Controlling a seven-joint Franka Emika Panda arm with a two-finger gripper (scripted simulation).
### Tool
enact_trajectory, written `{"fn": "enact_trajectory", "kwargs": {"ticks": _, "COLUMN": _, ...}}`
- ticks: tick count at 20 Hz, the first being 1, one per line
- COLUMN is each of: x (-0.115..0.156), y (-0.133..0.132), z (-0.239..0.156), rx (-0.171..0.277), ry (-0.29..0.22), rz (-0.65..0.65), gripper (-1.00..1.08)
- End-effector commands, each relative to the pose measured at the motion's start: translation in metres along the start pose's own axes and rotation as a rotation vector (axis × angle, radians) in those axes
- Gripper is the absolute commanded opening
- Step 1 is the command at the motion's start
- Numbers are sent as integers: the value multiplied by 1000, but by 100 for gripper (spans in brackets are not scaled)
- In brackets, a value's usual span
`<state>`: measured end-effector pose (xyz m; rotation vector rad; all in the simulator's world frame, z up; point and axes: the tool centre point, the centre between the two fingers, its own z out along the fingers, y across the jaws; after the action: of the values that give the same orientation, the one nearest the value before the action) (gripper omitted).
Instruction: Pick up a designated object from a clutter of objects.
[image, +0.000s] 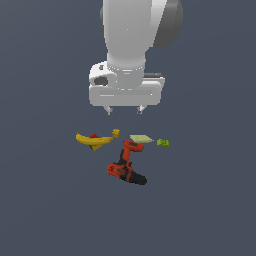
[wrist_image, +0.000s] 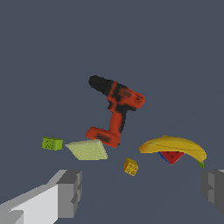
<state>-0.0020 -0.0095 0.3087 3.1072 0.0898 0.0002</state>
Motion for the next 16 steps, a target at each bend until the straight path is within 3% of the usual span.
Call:
{"fn": "enact_trajectory", "kwargs": {"ticks": 1, "x": 2, "y": -6, "z": 12, "rx": -13, "ry": -4, "rz": -56, "gripper": 100}}
{"fn": "enact_trajectory", "kwargs": {"ticks": 7, "x": 6, "y": -30, "z": 54, "rx": -49, "ry": -17, "rz": -261, "gripper": 100}}
{"fn": "enact_trajectory", "kwargs": {"ticks": 16, "x": 0, "y": -89, "z": 135, "rx": -72, "ry": -34, "rz": -699, "gripper": 100}}
